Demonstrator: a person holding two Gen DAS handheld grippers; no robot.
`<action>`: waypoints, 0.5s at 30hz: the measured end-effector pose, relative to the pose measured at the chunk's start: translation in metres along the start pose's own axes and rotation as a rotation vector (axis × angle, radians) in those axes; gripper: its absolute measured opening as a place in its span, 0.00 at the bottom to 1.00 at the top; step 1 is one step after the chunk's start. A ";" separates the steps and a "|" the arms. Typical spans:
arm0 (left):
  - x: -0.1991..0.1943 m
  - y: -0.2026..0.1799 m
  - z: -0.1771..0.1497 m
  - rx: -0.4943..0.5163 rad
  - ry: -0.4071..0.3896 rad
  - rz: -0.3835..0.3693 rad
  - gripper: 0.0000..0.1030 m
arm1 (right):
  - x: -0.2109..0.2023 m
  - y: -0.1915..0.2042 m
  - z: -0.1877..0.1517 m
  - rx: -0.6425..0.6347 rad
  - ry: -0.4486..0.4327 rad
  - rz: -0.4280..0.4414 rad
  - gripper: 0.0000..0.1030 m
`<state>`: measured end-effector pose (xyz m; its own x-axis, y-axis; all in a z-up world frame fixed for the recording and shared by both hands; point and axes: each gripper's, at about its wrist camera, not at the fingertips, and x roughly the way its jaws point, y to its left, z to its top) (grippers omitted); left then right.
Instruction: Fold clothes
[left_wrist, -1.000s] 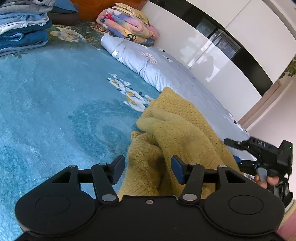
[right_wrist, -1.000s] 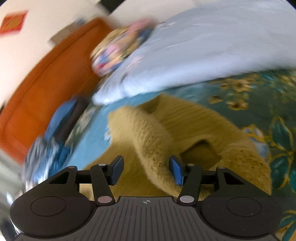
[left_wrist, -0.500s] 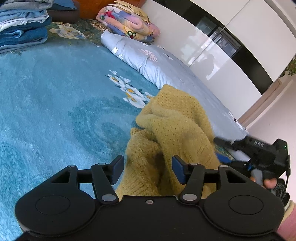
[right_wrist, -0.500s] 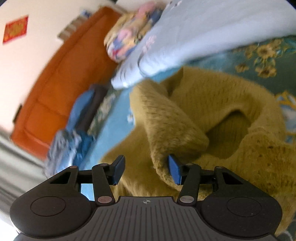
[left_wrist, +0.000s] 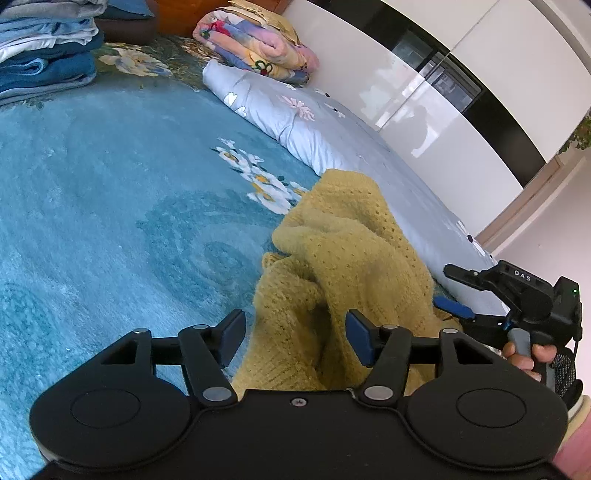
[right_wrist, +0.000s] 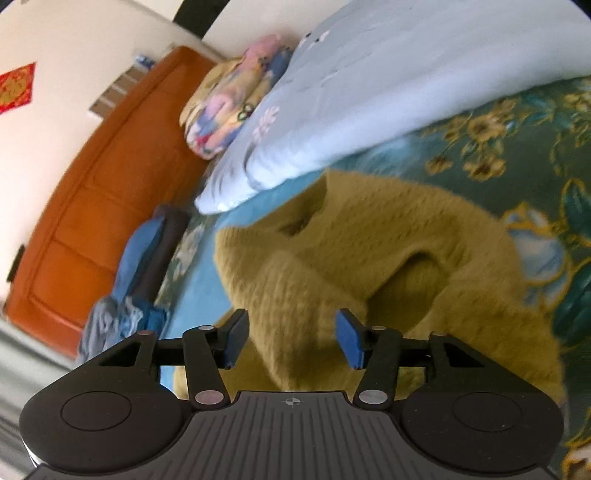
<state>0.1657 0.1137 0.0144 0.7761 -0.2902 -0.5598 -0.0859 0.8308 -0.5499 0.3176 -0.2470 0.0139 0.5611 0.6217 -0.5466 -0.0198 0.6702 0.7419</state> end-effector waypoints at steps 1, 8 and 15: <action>0.001 0.000 0.000 -0.001 0.001 0.000 0.57 | 0.002 -0.003 0.002 0.020 0.002 -0.006 0.53; 0.000 -0.004 0.000 0.012 0.006 -0.007 0.58 | 0.030 -0.014 0.010 0.137 0.054 -0.038 0.55; -0.002 -0.001 0.000 -0.002 0.003 0.003 0.58 | 0.043 -0.010 0.009 0.190 0.033 -0.012 0.31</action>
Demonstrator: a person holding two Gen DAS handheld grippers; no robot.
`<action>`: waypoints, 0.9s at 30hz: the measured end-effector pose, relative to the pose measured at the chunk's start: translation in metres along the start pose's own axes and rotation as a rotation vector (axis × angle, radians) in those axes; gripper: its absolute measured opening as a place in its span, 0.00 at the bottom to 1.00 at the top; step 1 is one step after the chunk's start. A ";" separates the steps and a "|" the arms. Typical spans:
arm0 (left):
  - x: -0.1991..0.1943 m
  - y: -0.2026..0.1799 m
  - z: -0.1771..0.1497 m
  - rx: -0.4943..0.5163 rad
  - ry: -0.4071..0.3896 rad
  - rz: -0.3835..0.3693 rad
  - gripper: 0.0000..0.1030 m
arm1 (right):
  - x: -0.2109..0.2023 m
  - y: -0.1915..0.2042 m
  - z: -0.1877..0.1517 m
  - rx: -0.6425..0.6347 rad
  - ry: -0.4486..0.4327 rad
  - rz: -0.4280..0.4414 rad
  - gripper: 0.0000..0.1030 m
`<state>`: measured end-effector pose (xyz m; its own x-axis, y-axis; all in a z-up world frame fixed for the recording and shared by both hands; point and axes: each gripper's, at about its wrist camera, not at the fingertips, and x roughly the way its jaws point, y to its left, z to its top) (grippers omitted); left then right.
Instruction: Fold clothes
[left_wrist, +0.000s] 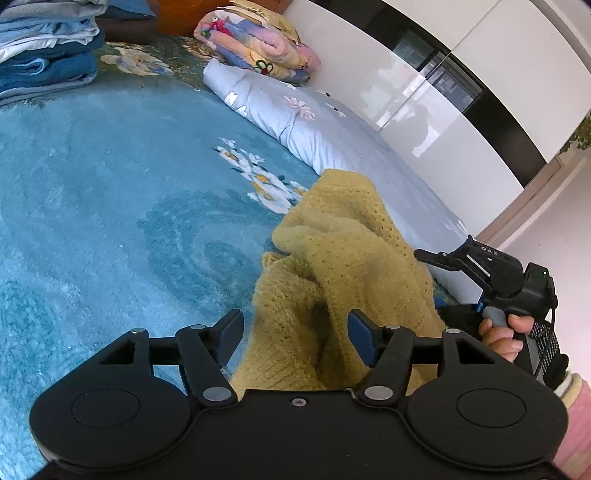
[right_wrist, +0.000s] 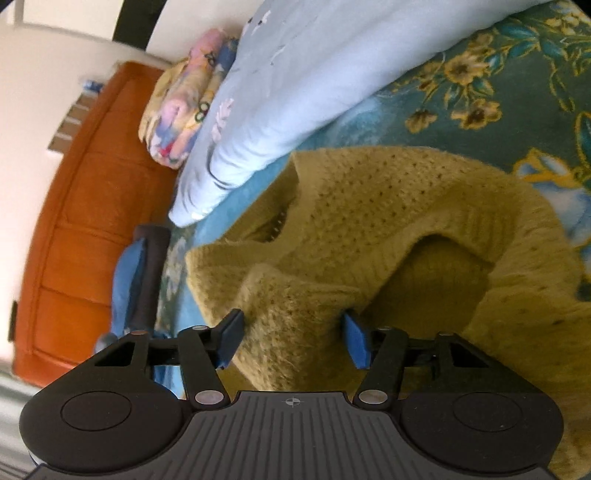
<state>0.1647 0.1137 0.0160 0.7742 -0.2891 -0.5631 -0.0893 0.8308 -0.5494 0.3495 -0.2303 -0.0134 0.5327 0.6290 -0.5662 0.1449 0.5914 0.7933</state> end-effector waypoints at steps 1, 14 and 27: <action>0.000 0.000 0.000 0.001 0.001 -0.001 0.58 | 0.002 0.001 0.000 0.004 -0.007 -0.007 0.27; -0.005 0.004 0.000 -0.008 -0.003 0.009 0.59 | -0.092 0.000 0.032 0.018 -0.392 0.127 0.07; 0.004 0.005 -0.001 -0.003 0.024 0.014 0.59 | -0.162 -0.080 0.076 0.167 -0.611 -0.128 0.07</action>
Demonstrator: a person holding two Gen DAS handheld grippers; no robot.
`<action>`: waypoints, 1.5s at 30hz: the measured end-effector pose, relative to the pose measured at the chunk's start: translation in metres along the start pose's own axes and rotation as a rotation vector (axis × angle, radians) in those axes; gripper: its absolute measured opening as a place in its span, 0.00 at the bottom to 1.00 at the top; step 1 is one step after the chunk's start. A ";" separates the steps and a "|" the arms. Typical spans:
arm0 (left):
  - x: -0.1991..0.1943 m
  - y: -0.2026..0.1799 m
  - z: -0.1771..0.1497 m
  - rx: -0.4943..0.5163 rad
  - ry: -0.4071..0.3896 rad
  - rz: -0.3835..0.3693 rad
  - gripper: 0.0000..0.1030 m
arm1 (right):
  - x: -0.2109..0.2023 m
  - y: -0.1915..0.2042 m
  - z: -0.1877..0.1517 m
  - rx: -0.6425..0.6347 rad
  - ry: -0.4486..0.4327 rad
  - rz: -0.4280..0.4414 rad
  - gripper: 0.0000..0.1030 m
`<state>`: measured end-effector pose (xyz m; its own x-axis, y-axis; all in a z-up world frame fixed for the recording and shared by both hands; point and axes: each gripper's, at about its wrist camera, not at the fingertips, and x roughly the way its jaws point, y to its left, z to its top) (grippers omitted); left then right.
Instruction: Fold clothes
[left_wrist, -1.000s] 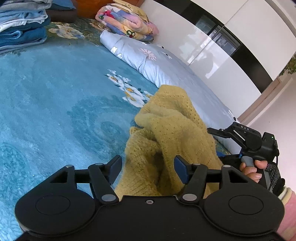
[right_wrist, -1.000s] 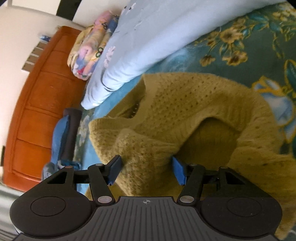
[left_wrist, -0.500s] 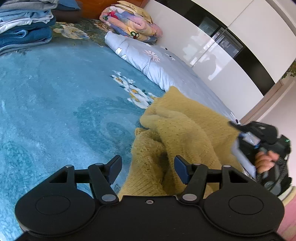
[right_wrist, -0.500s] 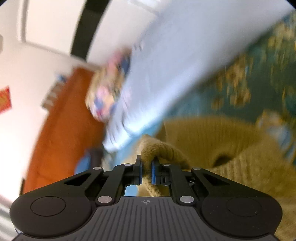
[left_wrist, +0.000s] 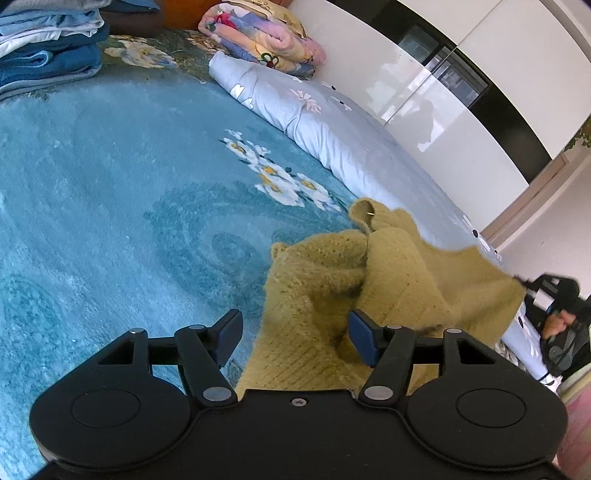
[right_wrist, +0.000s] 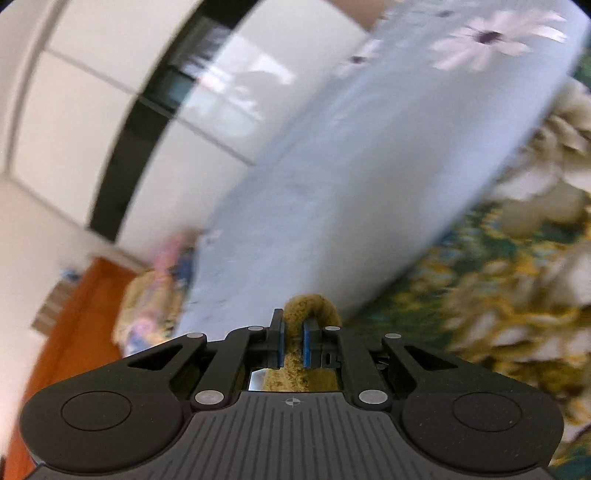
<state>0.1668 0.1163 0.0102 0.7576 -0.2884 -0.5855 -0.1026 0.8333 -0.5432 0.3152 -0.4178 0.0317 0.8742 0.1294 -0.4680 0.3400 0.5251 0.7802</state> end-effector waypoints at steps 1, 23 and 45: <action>0.001 0.000 0.000 0.001 0.003 0.000 0.59 | 0.004 -0.008 -0.002 0.008 0.009 -0.023 0.07; 0.019 -0.014 0.001 0.136 0.051 0.035 0.59 | -0.073 0.031 -0.096 -0.432 0.340 0.026 0.51; 0.057 -0.009 -0.002 0.192 0.164 -0.022 0.57 | -0.070 -0.016 -0.221 -0.230 0.575 0.112 0.51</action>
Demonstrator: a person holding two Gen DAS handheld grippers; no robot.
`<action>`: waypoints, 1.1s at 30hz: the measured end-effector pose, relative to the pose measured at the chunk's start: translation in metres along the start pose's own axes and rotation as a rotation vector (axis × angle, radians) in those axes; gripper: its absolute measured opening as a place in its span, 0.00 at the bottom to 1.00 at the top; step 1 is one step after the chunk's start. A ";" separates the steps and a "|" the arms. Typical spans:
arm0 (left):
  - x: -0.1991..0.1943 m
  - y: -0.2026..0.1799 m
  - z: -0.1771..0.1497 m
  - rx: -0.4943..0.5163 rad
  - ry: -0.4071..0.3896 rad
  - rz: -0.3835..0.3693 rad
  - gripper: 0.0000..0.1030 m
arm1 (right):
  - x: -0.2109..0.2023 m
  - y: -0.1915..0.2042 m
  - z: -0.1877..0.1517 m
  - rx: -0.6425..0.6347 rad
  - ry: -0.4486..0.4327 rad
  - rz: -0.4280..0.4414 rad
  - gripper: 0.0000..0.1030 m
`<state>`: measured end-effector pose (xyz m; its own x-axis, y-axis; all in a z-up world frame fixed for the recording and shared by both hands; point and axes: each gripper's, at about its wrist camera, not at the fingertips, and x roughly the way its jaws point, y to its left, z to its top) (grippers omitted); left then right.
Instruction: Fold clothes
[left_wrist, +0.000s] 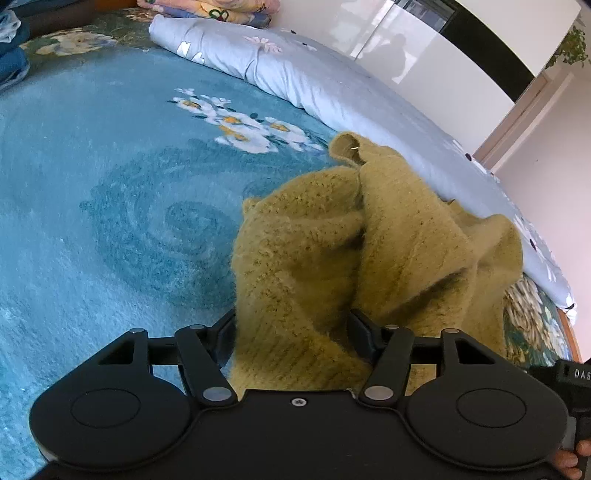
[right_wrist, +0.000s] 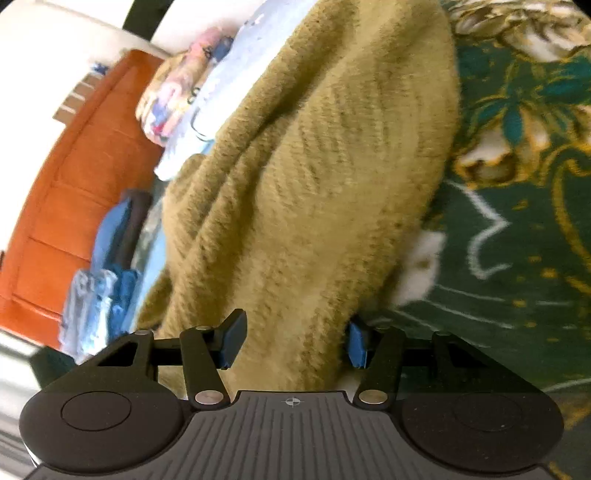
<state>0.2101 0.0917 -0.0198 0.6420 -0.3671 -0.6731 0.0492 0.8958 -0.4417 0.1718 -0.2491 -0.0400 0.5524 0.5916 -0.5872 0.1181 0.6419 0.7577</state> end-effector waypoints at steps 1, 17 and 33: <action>0.001 0.000 0.001 -0.005 -0.002 -0.004 0.57 | 0.003 -0.001 0.000 0.012 -0.003 0.006 0.51; -0.025 -0.017 0.007 -0.023 -0.069 -0.041 0.09 | -0.024 0.011 0.019 0.057 -0.182 0.034 0.12; -0.052 -0.080 -0.041 0.082 0.000 -0.227 0.09 | -0.121 -0.009 0.035 0.036 -0.398 -0.098 0.08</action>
<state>0.1416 0.0283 0.0262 0.6072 -0.5611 -0.5626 0.2540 0.8080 -0.5317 0.1329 -0.3437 0.0349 0.8124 0.2887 -0.5066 0.2108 0.6646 0.7168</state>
